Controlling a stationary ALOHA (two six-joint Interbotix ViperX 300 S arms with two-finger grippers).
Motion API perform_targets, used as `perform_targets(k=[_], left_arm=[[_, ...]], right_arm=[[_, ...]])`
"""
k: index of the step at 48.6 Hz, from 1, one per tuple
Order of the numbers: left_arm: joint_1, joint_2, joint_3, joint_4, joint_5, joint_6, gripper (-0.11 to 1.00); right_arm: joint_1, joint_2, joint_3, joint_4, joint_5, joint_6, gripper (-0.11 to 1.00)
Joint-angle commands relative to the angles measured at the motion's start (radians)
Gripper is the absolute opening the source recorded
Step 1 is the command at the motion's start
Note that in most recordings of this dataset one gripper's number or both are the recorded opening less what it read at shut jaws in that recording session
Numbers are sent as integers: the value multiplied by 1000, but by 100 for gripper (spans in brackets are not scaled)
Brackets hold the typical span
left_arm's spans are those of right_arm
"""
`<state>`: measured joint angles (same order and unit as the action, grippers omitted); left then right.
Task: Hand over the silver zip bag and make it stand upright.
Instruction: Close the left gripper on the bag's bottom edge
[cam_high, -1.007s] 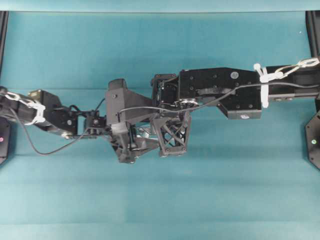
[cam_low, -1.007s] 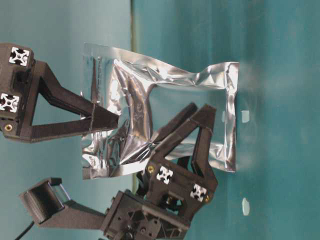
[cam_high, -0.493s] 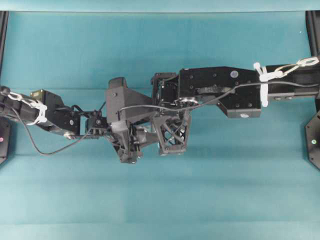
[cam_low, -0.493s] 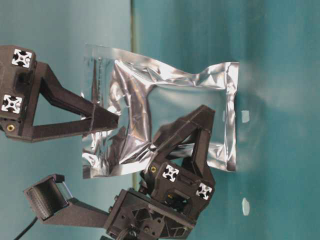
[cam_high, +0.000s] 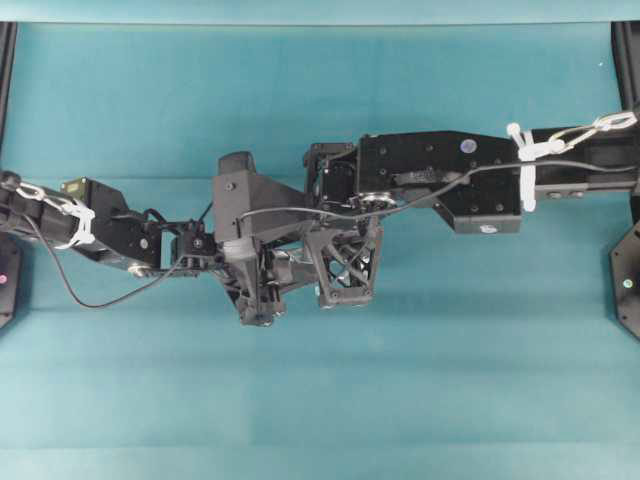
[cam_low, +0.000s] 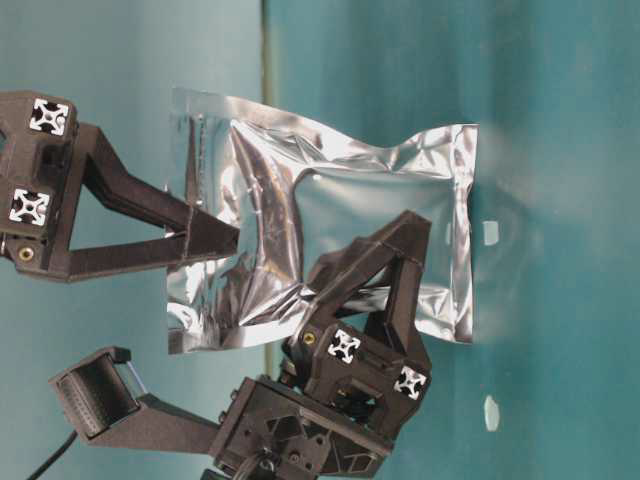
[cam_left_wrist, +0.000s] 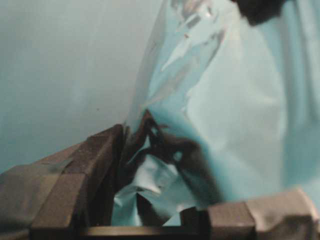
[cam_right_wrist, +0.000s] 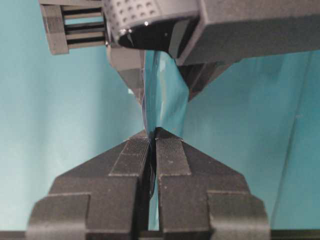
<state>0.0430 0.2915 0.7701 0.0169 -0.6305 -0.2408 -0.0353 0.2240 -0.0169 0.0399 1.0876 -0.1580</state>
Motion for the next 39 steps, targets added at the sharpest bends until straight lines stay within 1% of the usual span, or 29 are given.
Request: perform_targets(k=[1, 5, 8, 10, 14, 18, 20, 22, 24, 28, 34, 39], left_arm=[[2, -5, -2, 2, 8, 12, 34], [2, -5, -3, 2, 17, 26, 34], [2, -5, -5, 2, 21, 31, 34], [2, -5, -3, 2, 23, 31, 34], [2, -5, -3, 2, 25, 31, 34], [2, -5, -2, 2, 23, 32, 31], [2, -5, -2, 2, 23, 32, 30], [2, -6, -2, 2, 23, 32, 30], [2, -5, 0, 2, 25, 32, 30], [0, -6, 0, 2, 23, 32, 30], [2, -5, 0, 2, 23, 34, 30], [2, -5, 2, 3, 25, 35, 30]], right_arm=[[8, -9, -3, 9, 6, 2, 2], [8, -11, -5, 12, 12, 5, 5], [8, -11, -3, 12, 20, 14, 15], [8, -11, -3, 12, 26, 23, 24], [6, -11, -3, 6, 34, 41, 50], [9, -17, 9, 2, 29, 38, 73], [12, -20, 15, -3, 26, 37, 83], [12, -21, 21, -6, 23, 40, 89], [12, -25, 26, -9, 23, 41, 92], [12, -28, 35, -9, 21, 43, 91], [12, -31, 37, -12, 21, 44, 91], [12, -31, 37, -23, 18, 48, 91]])
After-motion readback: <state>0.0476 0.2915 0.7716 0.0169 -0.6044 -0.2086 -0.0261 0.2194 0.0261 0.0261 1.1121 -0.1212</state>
